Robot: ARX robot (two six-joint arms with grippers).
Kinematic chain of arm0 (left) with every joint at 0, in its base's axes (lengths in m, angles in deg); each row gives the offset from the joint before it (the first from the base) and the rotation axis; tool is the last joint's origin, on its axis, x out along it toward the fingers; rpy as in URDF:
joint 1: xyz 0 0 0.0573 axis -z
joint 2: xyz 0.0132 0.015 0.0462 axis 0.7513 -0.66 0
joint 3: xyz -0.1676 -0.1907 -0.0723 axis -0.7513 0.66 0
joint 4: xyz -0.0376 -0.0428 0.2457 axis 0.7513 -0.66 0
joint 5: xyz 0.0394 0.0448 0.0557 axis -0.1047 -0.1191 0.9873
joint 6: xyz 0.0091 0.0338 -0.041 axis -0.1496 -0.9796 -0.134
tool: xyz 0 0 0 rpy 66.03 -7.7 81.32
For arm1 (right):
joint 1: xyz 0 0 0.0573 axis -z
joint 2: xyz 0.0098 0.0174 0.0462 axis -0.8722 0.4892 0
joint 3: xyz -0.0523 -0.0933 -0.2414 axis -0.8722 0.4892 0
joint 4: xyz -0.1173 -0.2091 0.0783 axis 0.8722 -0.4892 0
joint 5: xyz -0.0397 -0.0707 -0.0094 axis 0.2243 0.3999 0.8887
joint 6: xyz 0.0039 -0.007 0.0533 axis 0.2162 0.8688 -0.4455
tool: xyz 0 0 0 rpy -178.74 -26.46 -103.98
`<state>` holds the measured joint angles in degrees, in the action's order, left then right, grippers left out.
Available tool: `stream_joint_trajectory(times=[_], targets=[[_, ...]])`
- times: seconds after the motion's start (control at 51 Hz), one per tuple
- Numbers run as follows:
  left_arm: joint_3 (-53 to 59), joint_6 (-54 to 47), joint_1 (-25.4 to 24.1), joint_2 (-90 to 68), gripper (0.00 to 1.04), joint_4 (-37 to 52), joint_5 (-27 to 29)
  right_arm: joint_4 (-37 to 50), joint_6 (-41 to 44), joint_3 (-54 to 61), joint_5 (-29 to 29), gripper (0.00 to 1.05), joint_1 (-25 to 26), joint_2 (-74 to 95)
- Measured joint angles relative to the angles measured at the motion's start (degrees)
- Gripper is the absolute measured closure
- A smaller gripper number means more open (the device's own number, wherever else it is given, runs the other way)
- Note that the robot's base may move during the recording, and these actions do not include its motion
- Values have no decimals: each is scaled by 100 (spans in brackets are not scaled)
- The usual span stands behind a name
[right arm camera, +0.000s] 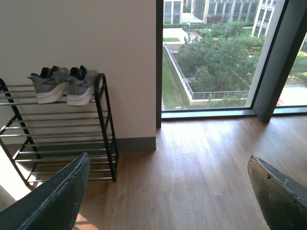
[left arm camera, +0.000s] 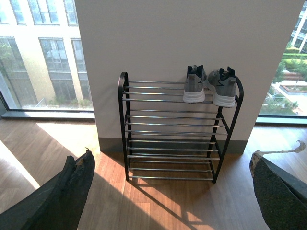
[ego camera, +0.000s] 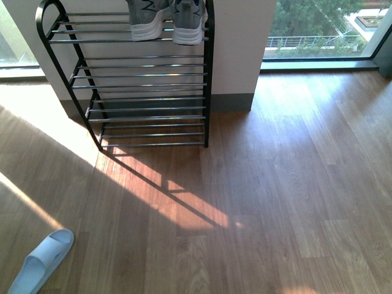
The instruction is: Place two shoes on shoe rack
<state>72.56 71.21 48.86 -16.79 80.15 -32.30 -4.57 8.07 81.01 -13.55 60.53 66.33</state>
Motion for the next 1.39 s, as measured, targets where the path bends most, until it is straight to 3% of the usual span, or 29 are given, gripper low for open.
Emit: stream_joint_trajectory(times=[1.392], targets=[[0,-2,-4,0,9,0,0,-4,0,0,2,9,4,-7]])
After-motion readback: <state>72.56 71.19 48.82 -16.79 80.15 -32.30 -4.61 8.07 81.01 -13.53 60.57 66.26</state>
